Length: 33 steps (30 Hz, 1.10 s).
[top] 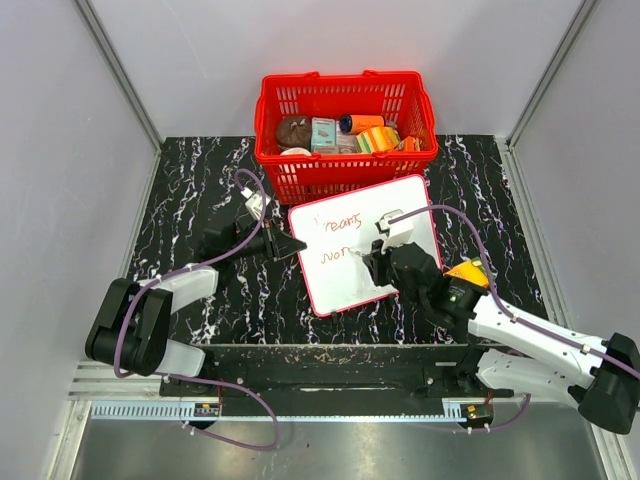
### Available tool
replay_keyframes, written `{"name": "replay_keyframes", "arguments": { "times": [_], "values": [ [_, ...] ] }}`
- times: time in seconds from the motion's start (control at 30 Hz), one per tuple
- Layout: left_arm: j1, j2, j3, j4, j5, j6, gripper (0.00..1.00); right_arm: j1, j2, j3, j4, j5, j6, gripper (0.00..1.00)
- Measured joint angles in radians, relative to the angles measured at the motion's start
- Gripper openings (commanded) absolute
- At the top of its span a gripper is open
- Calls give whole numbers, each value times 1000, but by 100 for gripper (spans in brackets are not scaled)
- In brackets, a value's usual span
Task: Write a sentence on the whiteboard
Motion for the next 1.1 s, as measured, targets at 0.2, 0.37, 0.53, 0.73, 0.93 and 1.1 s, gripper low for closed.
{"name": "replay_keyframes", "arguments": {
  "times": [0.2,0.37,0.53,0.73,0.93,1.1],
  "values": [
    [0,-1,0,0,0,0,0,0,-29,0,9,1,-2,0],
    [-1,-1,0,0,0,1,0,0,-31,0,17,2,-5,0],
    [-1,-2,0,0,0,2,0,0,-11,0,18,2,-8,0],
    [-2,-5,0,-6,-3,6,0,0,12,0,31,2,-11,0],
    [-2,-5,0,-8,-3,6,0,0,14,0,35,3,-10,0],
    [-2,-5,0,-8,-3,6,0,0,14,0,34,11,-5,0]
  ]
}}
